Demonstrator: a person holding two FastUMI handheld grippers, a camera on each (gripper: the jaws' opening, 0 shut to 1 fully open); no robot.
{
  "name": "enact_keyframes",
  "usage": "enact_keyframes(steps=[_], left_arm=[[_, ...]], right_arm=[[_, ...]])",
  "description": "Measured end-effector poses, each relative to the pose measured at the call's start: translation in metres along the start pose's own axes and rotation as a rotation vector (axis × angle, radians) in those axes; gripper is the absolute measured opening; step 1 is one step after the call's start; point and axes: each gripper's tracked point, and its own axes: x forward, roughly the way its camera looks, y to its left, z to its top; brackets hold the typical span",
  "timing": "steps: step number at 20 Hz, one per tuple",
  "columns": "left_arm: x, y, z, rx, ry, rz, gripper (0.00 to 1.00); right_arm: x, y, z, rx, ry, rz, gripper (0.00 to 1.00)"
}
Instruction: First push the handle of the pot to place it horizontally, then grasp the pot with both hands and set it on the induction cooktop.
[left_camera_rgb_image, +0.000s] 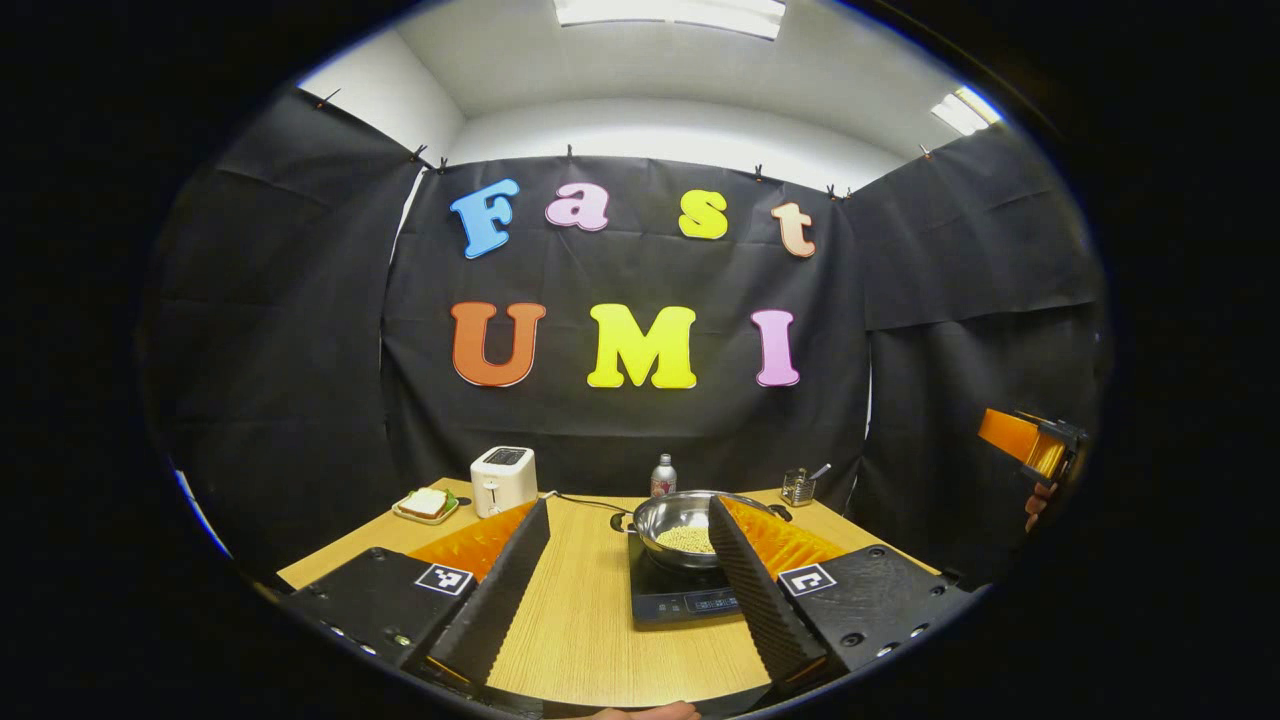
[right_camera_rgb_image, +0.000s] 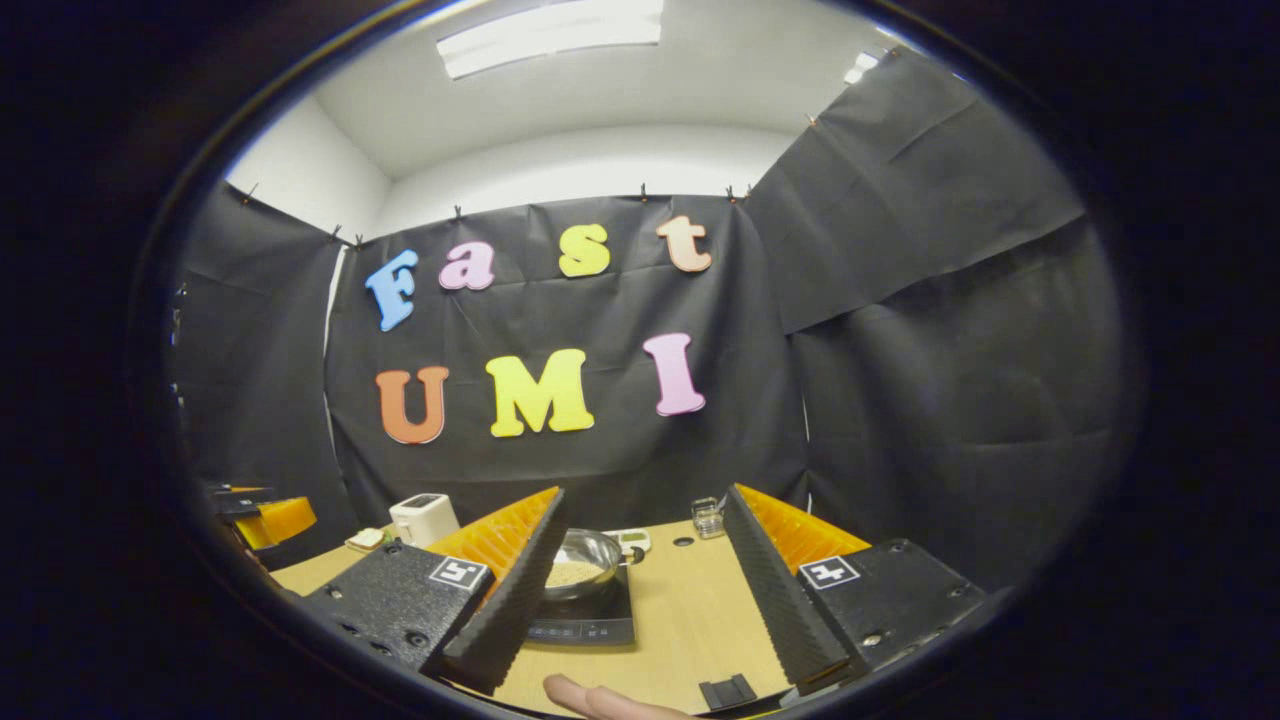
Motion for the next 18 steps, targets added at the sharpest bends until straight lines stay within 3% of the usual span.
enact_keyframes(steps=[18], left_arm=[[0.011, -0.013, -0.014, 0.044, 0.004, -0.011, 0.95]], right_arm=[[0.019, -0.01, -0.028, -0.01, 0.035, 0.011, 0.98]])
